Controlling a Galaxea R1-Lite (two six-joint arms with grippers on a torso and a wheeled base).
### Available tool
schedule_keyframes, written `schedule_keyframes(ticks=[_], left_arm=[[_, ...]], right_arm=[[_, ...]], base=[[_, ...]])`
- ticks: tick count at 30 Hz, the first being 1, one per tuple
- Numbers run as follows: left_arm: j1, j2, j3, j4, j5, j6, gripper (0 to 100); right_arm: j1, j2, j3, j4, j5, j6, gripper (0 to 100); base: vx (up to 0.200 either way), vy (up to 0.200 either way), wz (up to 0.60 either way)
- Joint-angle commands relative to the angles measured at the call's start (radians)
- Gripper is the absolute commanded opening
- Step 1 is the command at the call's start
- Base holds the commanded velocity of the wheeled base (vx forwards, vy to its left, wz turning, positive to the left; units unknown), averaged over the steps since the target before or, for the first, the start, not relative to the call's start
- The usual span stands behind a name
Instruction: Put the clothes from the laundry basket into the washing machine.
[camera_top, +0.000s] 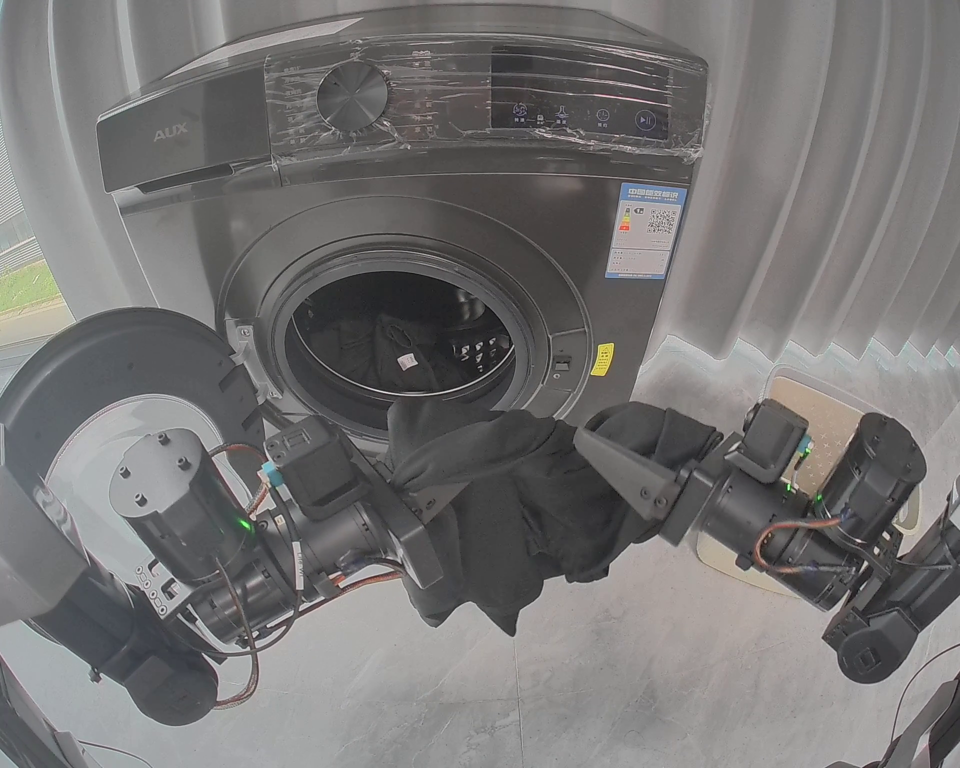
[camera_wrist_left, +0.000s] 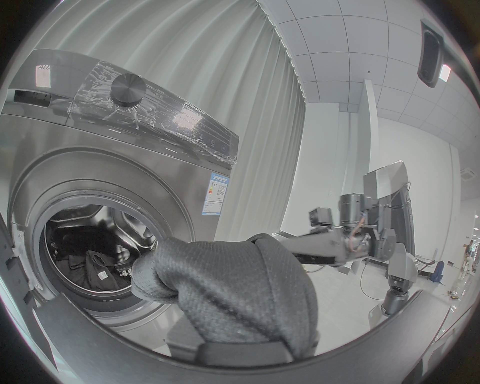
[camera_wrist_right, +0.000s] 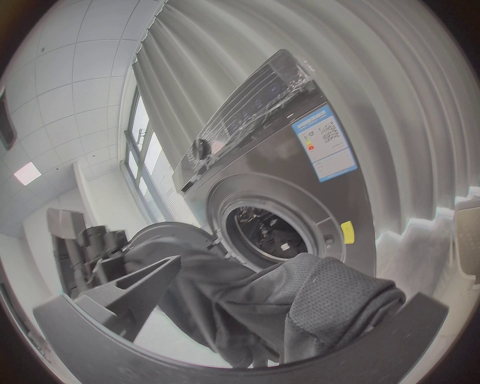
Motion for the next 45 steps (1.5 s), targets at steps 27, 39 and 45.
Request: schedule_keyframes(ticks=[27, 39, 45], left_arm=[[0.136, -0.003, -0.049, 0.001, 0.011, -0.007, 0], [0.142, -0.006, -0.050, 0.001, 0.009, -0.008, 0], [0.170, -0.007, -0.064, 0.003, 0.011, -0.008, 0]], right_arm=[[0.115, -0.266, 0.305, 0.061, 0.282, 0.096, 100], [-0.019, -0.232, 0.308, 0.111, 0.281, 0.085, 100], [-0.098, -0.177, 0.337, 0.113, 0.281, 0.018, 100]], base=[[0.000, 0.000, 0.00], [0.000, 0.000, 0.00], [0.000, 0.000, 0.00]])
